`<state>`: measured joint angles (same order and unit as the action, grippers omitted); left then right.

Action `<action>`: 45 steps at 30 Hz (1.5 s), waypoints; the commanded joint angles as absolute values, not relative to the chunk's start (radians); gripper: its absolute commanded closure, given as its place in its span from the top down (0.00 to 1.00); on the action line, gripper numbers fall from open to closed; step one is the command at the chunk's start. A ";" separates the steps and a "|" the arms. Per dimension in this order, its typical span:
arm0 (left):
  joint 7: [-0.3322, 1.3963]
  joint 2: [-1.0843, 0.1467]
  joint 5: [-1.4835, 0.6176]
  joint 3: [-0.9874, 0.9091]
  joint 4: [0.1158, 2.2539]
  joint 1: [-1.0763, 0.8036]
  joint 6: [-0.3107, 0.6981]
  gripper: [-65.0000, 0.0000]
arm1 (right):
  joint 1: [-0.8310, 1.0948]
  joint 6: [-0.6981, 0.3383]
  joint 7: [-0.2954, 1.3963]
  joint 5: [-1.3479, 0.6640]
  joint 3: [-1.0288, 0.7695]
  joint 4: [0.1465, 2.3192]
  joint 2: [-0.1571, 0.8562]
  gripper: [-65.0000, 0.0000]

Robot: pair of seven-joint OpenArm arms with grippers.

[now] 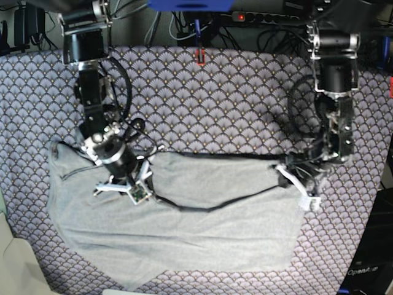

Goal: Fold the T-shirt properly
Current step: 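Move the left gripper along the folded edge and grasp it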

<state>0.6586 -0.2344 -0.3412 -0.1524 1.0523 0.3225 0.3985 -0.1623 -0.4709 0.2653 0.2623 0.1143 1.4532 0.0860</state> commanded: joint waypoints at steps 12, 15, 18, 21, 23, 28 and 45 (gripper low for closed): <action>0.636 -0.214 -0.101 -0.142 1.063 0.369 0.403 0.00 | -0.159 -0.466 0.236 0.268 0.107 1.477 0.088 0.08; 0.636 -0.214 -0.042 -0.147 1.063 0.371 0.403 0.00 | -0.159 -0.466 0.236 0.268 0.107 1.478 0.088 0.08; 0.636 -0.214 0.016 -0.142 1.036 0.372 0.403 0.00 | -0.157 -0.466 0.236 0.268 0.107 1.498 0.088 0.08; 0.636 -0.214 0.084 -0.142 0.964 0.398 0.403 0.00 | -0.153 -0.466 0.237 0.268 0.105 1.527 0.088 0.08; 0.630 -0.214 0.114 -0.142 0.918 0.414 0.403 0.00 | -0.140 -0.466 0.237 0.268 0.105 1.543 0.091 0.08; 0.558 -0.214 0.130 -0.147 0.886 0.433 0.403 0.00 | -0.119 -0.466 0.239 0.269 0.105 1.567 0.093 0.08; 0.458 -0.186 0.125 -0.148 0.895 0.608 0.286 0.00 | 0.030 -0.466 0.239 0.351 0.081 1.667 0.114 0.08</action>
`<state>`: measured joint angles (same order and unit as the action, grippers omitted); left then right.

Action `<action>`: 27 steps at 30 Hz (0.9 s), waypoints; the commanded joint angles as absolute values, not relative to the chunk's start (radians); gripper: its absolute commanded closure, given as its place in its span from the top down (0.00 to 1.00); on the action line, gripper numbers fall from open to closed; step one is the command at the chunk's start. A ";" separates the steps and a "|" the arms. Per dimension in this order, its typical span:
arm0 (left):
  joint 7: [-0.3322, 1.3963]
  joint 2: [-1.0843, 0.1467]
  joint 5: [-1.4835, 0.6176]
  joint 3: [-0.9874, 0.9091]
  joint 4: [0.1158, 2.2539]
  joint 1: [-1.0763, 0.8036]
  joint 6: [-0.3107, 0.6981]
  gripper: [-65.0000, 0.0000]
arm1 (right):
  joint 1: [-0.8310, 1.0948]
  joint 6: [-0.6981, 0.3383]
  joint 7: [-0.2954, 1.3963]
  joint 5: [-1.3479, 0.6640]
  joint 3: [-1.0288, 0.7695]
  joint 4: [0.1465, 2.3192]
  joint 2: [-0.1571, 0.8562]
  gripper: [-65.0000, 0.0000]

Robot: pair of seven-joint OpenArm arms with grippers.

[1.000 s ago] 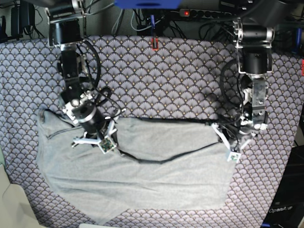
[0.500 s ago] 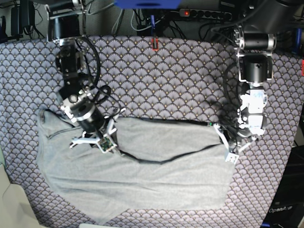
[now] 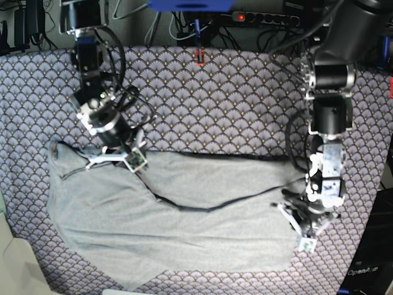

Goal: Fold the T-shirt properly
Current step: 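Move the left gripper along the folded edge and grasp it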

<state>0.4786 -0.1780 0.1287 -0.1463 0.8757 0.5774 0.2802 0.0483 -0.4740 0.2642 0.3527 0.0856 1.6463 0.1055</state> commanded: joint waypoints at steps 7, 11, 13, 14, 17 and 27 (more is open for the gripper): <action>0.568 -0.237 0.130 -0.143 0.898 0.559 0.348 0.00 | 0.102 -0.466 0.239 0.369 0.070 1.750 0.117 0.08; 0.567 -0.272 0.122 -0.150 0.900 0.492 0.377 0.00 | 0.108 -0.466 0.239 0.369 0.068 1.748 0.117 0.08; 0.567 -0.272 0.120 -0.179 0.932 0.461 0.377 0.00 | 0.116 -0.466 0.239 0.369 0.068 1.748 0.117 0.08; 0.567 -0.272 0.120 -0.203 0.964 0.440 0.378 0.00 | 0.119 -0.466 0.239 0.369 0.068 1.748 0.117 0.08; 0.568 -0.246 0.120 -0.274 1.079 0.384 0.378 0.00 | 0.120 -0.466 0.239 0.369 0.068 1.748 0.117 0.08; 0.561 -0.196 0.120 -0.334 1.127 0.341 0.375 0.12 | 0.120 -0.466 0.239 0.361 0.074 1.742 0.116 0.08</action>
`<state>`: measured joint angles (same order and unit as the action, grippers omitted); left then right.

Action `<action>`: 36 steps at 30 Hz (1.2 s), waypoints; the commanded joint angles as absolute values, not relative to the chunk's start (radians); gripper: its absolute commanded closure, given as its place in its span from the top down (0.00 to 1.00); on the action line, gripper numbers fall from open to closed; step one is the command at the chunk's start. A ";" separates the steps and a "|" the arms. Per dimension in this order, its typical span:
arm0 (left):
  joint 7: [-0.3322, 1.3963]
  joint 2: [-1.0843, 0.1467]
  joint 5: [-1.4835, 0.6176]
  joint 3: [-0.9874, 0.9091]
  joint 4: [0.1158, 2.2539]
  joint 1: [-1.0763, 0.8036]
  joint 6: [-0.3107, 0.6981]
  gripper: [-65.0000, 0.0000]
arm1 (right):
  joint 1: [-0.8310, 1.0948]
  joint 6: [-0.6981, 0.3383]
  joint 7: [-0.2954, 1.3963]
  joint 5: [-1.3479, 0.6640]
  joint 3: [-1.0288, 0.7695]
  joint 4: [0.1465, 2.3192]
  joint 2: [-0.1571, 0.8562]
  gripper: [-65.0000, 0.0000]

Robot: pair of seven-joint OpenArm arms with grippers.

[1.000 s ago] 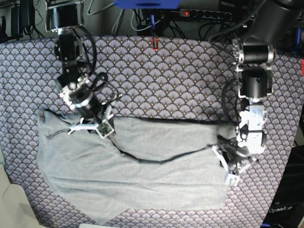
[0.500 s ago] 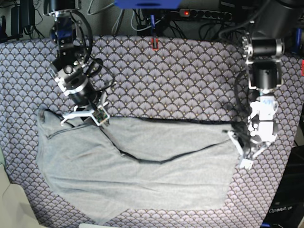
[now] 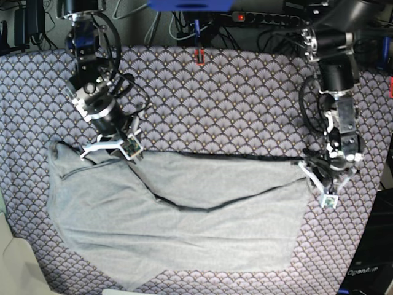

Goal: Fold the T-shirt properly

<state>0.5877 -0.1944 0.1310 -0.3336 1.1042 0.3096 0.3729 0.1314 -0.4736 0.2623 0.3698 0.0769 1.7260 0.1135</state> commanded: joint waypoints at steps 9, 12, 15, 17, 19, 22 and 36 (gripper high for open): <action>0.526 -0.150 0.120 -0.335 1.132 0.314 0.375 0.57 | 0.120 -0.466 0.239 0.363 0.074 1.742 0.116 0.08; 0.506 -0.131 0.120 -0.335 1.119 0.315 0.366 0.58 | 0.120 -0.466 0.239 0.363 0.076 1.742 0.116 0.08; 0.501 -0.124 0.120 -0.337 1.118 0.315 0.364 0.58 | 0.120 -0.466 0.239 0.363 0.073 1.742 0.116 0.08; 0.501 -0.122 0.120 -0.361 1.118 0.320 0.364 0.58 | 0.120 -0.466 0.239 0.363 0.071 1.742 0.117 0.08; 0.501 -0.102 0.120 -0.415 1.118 0.323 0.364 0.58 | 0.120 -0.466 0.239 0.363 0.071 1.742 0.117 0.08; 0.501 -0.087 0.120 -0.499 1.118 0.334 0.364 0.58 | 0.120 -0.466 0.239 0.363 0.071 1.742 0.117 0.08; 0.389 -0.082 0.122 -0.549 0.915 0.372 0.364 0.57 | 0.122 -0.466 0.239 0.364 0.071 1.741 0.119 0.08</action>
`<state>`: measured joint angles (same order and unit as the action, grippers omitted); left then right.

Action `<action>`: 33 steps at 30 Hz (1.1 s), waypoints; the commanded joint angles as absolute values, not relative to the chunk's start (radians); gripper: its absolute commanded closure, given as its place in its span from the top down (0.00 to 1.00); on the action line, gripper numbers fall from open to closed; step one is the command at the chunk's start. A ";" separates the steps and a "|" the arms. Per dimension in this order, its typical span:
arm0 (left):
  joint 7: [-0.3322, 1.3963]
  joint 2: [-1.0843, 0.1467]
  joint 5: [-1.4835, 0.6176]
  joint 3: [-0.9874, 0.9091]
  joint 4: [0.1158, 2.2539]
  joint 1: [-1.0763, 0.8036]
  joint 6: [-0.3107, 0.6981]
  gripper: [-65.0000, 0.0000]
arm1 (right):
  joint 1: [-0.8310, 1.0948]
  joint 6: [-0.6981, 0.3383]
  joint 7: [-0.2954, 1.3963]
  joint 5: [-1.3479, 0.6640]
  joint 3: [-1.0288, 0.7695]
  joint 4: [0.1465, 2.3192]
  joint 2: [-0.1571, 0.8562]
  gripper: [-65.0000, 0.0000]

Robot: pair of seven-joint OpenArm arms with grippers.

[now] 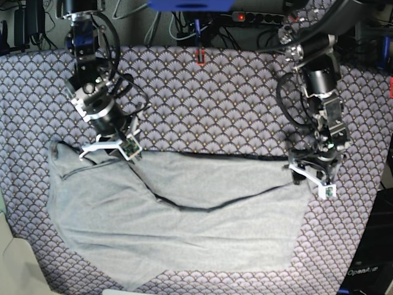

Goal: Fold the T-shirt properly

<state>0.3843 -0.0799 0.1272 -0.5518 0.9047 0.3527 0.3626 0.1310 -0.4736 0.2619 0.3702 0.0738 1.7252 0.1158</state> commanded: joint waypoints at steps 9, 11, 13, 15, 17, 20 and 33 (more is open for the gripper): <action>0.394 -0.082 0.122 -0.547 0.915 0.387 0.364 0.57 | 0.122 -0.466 0.239 0.364 0.071 1.725 0.119 0.08; 0.394 -0.082 0.122 -0.547 0.917 0.387 0.364 0.57 | 0.122 -0.466 0.239 0.364 0.071 1.716 0.119 0.08; 0.390 -0.082 0.122 -0.547 0.917 0.387 0.364 0.57 | 0.122 -0.466 0.239 0.364 0.071 1.713 0.119 0.08; 0.389 -0.082 0.122 -0.547 0.917 0.389 0.364 0.57 | 0.122 -0.466 0.239 0.364 0.071 1.713 0.119 0.08; 0.390 -0.082 0.122 -0.545 0.917 0.401 0.364 0.57 | 0.122 -0.466 0.239 0.364 0.074 1.713 0.119 0.08; 0.394 -0.082 0.122 -0.545 0.917 0.407 0.364 0.57 | 0.120 -0.466 0.239 0.364 0.076 1.713 0.119 0.08; 0.395 -0.082 0.125 -0.544 0.992 0.403 0.364 0.57 | 0.117 -0.466 0.239 0.364 0.076 1.712 0.119 0.08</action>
<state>0.4164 -0.0746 0.1310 -0.5472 0.9760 0.3740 0.3630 0.1310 -0.4736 0.2626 0.3706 0.0769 1.6947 0.1158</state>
